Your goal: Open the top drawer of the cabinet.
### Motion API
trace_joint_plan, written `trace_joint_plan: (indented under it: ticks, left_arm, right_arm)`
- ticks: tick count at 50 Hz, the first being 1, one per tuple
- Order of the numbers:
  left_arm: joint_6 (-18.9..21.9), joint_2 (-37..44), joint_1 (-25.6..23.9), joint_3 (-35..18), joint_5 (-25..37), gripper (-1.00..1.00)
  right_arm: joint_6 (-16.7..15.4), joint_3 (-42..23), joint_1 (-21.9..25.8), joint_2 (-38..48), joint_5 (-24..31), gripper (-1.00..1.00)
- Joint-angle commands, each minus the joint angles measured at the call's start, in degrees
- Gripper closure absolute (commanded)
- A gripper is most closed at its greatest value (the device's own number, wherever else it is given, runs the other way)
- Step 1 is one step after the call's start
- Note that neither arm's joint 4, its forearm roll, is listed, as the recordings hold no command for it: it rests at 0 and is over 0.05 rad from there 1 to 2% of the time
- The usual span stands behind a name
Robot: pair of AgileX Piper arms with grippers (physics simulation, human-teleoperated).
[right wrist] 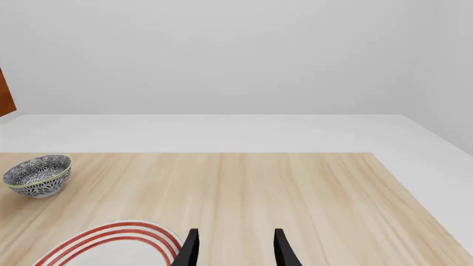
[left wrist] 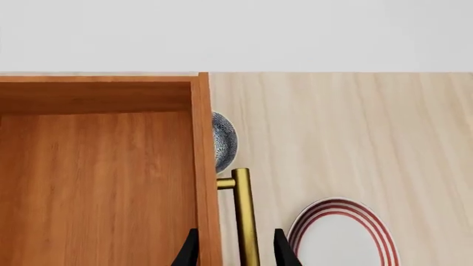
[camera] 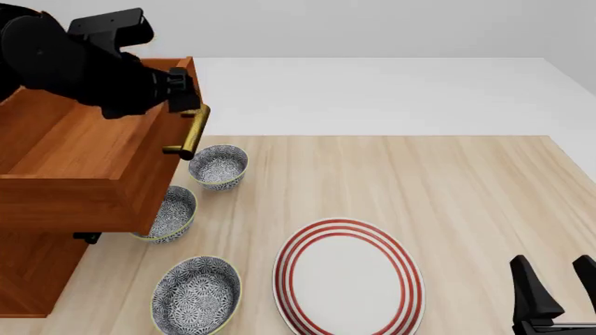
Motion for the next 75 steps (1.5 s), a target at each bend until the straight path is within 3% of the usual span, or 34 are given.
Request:
trace_joint_plan:
  ticks: [1, 24, 75]
  left_arm:
    - [2.8, -1.0, -1.4, -6.4, 0.2, -1.0]
    - [4.0, -0.5, -0.9, -10.8, 2.7, -1.0]
    - [4.0, -10.7, -4.1, -5.9, 0.9, -1.0]
  right_arm:
    - [0.0, 0.0, 0.0, 0.0, 0.0, -1.0]
    - [0.0, 0.0, 0.0, 0.0, 0.0, -1.0]
    - [0.0, 0.0, 0.0, 0.0, 0.0, -1.0]
